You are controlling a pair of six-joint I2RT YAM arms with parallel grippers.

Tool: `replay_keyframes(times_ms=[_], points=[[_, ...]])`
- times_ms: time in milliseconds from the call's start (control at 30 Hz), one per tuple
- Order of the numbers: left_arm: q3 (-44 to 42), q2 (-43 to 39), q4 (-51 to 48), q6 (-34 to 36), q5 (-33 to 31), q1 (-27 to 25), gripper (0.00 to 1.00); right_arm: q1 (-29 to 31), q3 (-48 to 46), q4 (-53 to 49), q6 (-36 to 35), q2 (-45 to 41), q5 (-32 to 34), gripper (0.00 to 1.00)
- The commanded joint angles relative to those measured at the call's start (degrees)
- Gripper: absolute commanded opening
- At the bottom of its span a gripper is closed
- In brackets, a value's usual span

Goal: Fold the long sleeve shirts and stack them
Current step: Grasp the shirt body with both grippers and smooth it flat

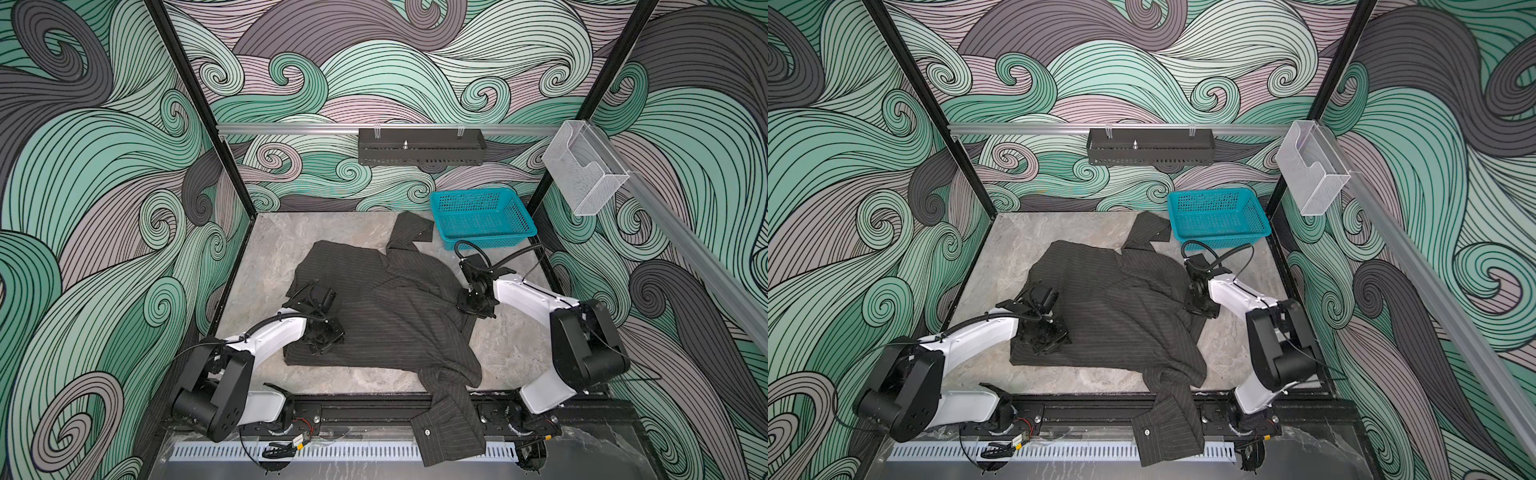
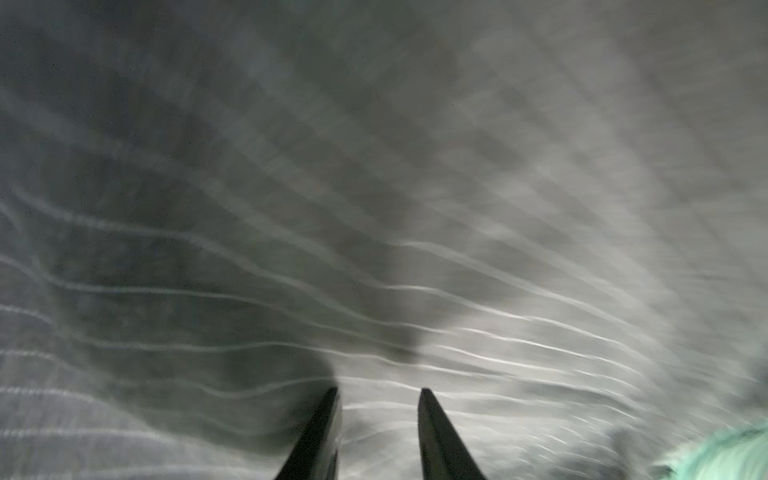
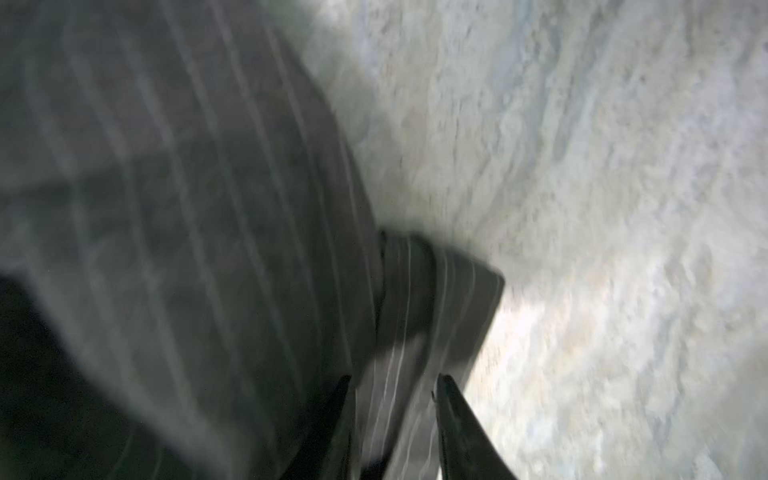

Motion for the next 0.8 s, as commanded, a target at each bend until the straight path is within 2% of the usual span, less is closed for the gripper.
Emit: replay_keyframes(times_ms=[0,133,267,433,533,600,700,767], points=[[-2.13,1.72,-0.49,-0.24,-3.34,-0.23,0.34,-0.64,3.07,2.53,-1.42,4.02,2.26,0.34],[-3.8,4.64,-1.23,2.96,-5.48,3.76,0.34,-1.61,4.97,1.58,-1.44,9.82,5.98,0.33],[-4.29,4.93,-0.78,7.35,-4.61,13.15,0.35,-3.05,8.06,-1.06,-2.84,12.45,10.38,0.3],[2.34,6.85,-5.14,9.05,-8.76,17.07,0.36,-3.92,15.39,-5.59,-8.28,15.57,15.34,0.31],[4.95,8.67,-5.75,11.78,-7.25,20.92,0.36,-4.18,19.1,-7.37,-11.78,17.08,15.84,0.31],[6.03,9.64,-5.5,12.66,-5.08,21.14,0.36,-3.9,19.6,-8.11,-12.22,15.16,13.31,0.34],[5.97,8.99,-4.66,13.08,-1.33,20.92,0.38,-2.6,16.88,-8.74,-9.93,7.01,9.14,0.45],[6.1,7.09,-5.66,13.7,-0.03,20.79,0.41,-0.79,13.77,-9.51,-7.14,0.72,6.76,0.49]])
